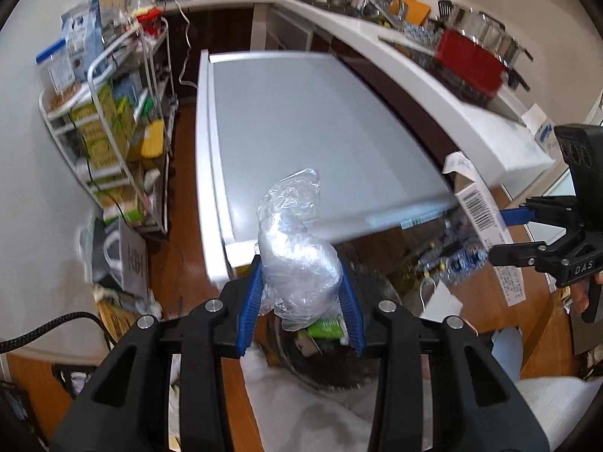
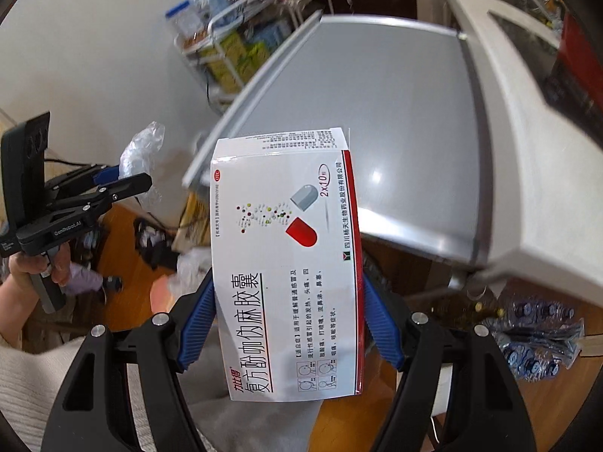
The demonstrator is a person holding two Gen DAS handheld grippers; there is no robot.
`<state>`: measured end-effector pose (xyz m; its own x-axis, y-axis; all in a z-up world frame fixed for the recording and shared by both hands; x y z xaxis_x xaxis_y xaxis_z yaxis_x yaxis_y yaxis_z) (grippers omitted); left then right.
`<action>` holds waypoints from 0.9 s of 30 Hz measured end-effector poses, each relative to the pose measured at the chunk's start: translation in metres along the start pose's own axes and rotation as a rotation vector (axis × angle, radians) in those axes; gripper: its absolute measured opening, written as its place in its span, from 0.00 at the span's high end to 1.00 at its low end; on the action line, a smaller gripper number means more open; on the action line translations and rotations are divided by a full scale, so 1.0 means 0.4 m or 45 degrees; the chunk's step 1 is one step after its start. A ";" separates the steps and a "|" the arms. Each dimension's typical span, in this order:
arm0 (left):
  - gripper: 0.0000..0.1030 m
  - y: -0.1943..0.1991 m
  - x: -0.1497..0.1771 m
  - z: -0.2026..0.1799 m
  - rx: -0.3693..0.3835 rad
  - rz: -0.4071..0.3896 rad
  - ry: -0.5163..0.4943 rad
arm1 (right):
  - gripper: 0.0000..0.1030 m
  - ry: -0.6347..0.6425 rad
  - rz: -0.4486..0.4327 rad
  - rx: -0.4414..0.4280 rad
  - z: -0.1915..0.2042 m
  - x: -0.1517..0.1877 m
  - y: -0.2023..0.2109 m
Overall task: Collect trash
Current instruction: 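Carry the plastic wrap and medicine box over the black bin, then open both tools to drop the wrap and box into the bin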
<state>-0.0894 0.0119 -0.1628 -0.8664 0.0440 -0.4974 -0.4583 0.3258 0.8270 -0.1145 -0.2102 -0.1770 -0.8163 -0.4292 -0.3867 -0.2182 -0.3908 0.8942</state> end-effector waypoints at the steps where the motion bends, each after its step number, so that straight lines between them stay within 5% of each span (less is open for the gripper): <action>1: 0.62 -0.009 0.016 -0.005 -0.005 0.016 -0.007 | 0.31 -0.003 0.019 -0.010 0.005 0.012 -0.014; 14: 0.62 -0.191 0.199 -0.058 -0.044 0.242 -0.096 | 0.31 -0.057 0.244 -0.015 0.021 0.153 -0.208; 27: 0.62 -0.344 0.275 -0.044 -0.069 0.428 -0.055 | 0.31 -0.168 0.416 0.054 -0.051 0.223 -0.378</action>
<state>-0.1250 -0.0447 -0.3267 -0.9622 0.1805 -0.2042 -0.1593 0.2354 0.9588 -0.1434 -0.2058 -0.3514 -0.9081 -0.4158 -0.0486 0.0462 -0.2149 0.9755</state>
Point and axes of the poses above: each gripper's, at about its wrist camera, not at the fingertips, and y roughly against the way its jaws point, z to its left, x to its underside, the point moved 3 cm from there along -y, roughly the way its jaws point, and after that the axes turned 11 degrees about y, right-handed, at the moved point
